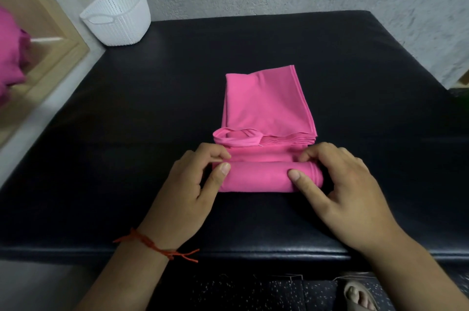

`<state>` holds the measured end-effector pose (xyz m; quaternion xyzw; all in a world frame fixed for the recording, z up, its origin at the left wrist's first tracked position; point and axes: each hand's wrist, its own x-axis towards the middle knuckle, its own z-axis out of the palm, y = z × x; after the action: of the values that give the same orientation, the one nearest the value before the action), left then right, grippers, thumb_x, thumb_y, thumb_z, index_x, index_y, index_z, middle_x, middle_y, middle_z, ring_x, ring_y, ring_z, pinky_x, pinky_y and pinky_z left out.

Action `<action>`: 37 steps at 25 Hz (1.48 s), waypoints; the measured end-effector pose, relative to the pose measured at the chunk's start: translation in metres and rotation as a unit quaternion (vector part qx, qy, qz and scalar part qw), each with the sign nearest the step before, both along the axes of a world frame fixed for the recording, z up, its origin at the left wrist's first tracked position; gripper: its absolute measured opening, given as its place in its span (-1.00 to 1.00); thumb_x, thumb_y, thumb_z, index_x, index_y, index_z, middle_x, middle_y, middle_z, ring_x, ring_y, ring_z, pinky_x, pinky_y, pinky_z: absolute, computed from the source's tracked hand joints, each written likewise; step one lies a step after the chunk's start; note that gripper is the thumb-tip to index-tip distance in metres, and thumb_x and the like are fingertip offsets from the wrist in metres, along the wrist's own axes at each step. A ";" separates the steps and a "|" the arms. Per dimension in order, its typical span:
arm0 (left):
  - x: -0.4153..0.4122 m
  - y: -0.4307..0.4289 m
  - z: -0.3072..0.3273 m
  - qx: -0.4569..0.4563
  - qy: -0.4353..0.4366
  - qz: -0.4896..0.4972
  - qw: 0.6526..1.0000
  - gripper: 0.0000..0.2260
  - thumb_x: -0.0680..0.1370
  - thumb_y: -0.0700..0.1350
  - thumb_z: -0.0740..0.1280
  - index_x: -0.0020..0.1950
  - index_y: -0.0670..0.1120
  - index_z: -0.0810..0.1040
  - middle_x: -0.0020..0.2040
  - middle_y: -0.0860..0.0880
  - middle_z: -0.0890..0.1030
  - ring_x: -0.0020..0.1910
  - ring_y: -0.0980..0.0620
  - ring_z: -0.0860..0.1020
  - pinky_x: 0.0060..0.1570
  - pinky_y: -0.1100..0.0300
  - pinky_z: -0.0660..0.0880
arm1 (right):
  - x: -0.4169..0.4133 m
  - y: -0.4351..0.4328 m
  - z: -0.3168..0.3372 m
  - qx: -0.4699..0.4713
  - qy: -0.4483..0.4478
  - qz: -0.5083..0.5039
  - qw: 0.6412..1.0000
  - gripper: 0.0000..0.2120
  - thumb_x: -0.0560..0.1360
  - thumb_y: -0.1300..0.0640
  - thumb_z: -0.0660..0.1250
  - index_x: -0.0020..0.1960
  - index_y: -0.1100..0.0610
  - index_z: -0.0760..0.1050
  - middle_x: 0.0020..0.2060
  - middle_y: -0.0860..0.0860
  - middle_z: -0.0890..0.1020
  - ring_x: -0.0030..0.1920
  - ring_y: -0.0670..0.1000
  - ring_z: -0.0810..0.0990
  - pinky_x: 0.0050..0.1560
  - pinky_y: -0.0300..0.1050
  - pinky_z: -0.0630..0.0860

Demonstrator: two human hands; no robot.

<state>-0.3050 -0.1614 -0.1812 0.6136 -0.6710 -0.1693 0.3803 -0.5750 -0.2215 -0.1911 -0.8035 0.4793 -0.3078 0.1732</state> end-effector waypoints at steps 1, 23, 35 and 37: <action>0.000 0.001 -0.001 -0.020 -0.027 0.000 0.999 -0.90 0.70 0.00 0.27 0.17 0.10 0.56 0.04 0.19 0.55 0.12 0.03 0.54 0.15 0.29 0.41 | 0.001 0.000 0.000 0.001 -0.002 -0.002 1.000 -0.74 0.60 -0.32 0.26 0.10 -0.17 0.49 -0.02 -0.24 0.59 0.00 -0.10 0.53 0.11 0.10 0.47; 0.019 -0.015 0.020 0.000 0.005 0.041 0.999 -0.80 0.54 -0.09 0.50 0.11 0.16 0.65 0.03 0.11 0.59 0.01 0.01 0.58 0.03 0.20 0.52 | 0.000 -0.004 -0.003 0.015 -0.057 0.003 0.998 -0.66 0.50 -0.29 0.46 0.20 -0.17 0.59 0.15 -0.23 0.55 0.14 -0.06 0.55 0.15 0.13 0.53; -0.020 -0.135 0.050 0.130 -0.345 -0.224 0.902 -0.62 0.53 0.17 0.47 0.30 0.12 0.54 0.19 0.14 0.53 0.20 0.08 0.49 0.24 0.05 0.49 | -0.004 -0.006 -0.006 0.009 -0.071 0.011 0.997 -0.67 0.49 -0.33 0.46 0.16 -0.20 0.58 0.11 -0.24 0.54 0.12 -0.11 0.54 0.17 0.07 0.49; -0.026 -0.138 0.053 0.126 -0.357 -0.220 0.899 -0.64 0.51 0.15 0.49 0.25 0.09 0.55 0.16 0.11 0.55 0.15 0.04 0.51 0.18 0.06 0.50 | -0.005 -0.007 -0.006 0.008 -0.070 0.013 0.997 -0.67 0.49 -0.34 0.45 0.16 -0.23 0.56 0.11 -0.25 0.53 0.13 -0.12 0.53 0.19 0.05 0.48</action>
<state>-0.3306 -0.2996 -0.1286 0.5120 -0.8529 -0.1016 -0.0121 -0.5796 -0.2281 -0.1968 -0.7847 0.4577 -0.3573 0.2169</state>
